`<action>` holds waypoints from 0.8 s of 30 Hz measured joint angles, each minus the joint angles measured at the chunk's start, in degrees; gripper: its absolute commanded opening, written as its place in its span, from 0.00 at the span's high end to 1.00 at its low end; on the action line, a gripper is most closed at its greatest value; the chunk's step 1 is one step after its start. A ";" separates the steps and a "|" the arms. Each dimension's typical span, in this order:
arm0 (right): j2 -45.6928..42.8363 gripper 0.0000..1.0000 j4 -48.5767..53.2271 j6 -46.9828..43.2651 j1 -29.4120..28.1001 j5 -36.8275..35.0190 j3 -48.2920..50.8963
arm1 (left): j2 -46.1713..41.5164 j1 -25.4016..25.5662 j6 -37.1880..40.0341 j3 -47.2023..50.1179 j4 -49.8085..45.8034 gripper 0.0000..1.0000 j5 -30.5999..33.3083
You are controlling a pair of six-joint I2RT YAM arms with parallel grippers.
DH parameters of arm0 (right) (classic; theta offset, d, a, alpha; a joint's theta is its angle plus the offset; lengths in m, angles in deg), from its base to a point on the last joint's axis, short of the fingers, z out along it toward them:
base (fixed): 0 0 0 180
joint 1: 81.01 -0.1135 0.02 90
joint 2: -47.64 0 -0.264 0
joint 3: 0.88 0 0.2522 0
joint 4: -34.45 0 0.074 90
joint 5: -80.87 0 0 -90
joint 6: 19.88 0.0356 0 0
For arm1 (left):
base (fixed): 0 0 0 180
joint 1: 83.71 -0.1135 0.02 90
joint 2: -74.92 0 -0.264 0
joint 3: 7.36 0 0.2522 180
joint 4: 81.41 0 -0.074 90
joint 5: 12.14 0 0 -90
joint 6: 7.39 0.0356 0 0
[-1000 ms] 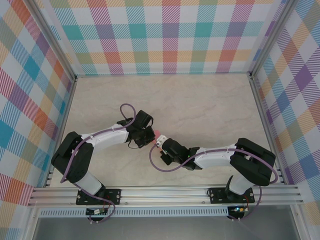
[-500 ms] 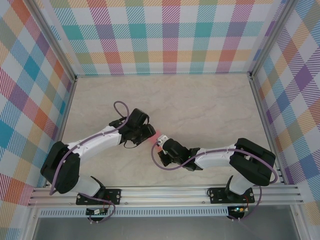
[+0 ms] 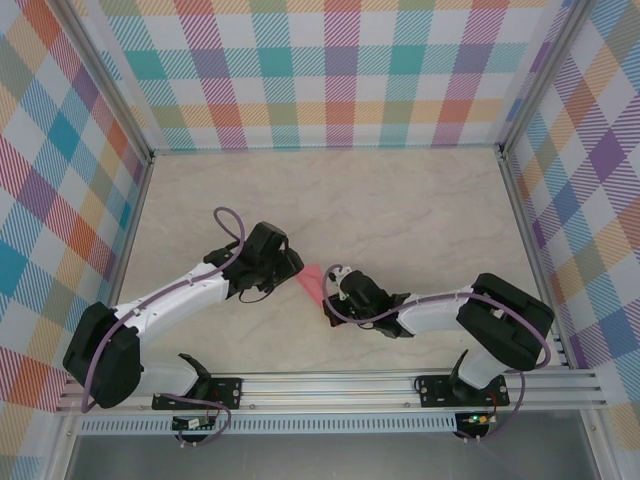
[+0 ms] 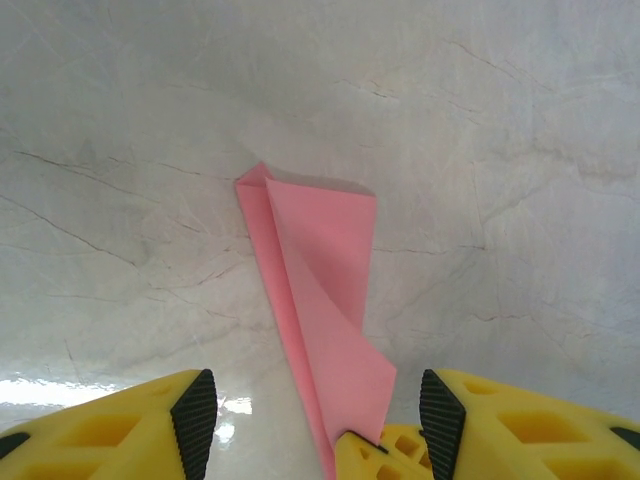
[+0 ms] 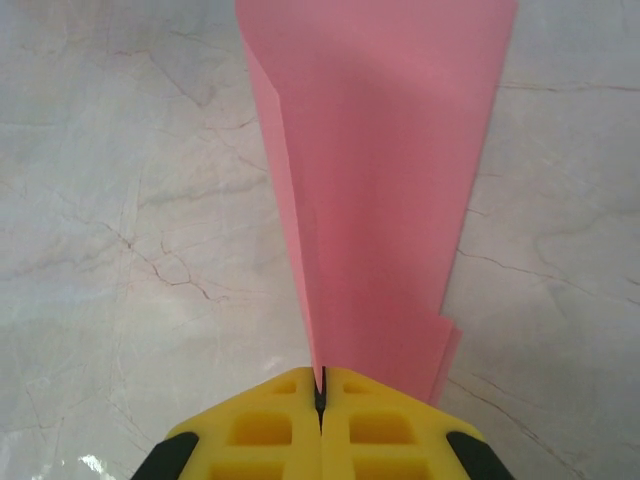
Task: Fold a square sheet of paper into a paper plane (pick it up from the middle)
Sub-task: Fold the wing for the fifth time at the center of the table.
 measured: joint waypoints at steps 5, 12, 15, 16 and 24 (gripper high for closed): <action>0.00 1.00 -0.13 4.26 1.27 1.90 0.46 | 0.87 0.00 -1.18 1.11 2.67 0.43 -1.53; 0.17 1.00 -0.31 7.63 1.42 3.85 0.46 | 2.58 0.00 -2.29 2.36 5.46 0.46 -4.20; 1.07 1.00 -0.26 9.14 2.05 4.94 0.46 | 3.37 0.00 -2.54 2.45 6.86 0.49 -5.51; 1.31 1.00 -0.31 9.64 2.27 5.35 0.46 | 3.67 0.00 -2.64 2.45 7.54 0.50 -5.97; 1.62 1.00 -0.02 12.74 3.87 7.93 0.46 | 6.95 0.00 -3.26 4.04 13.97 0.54 -10.23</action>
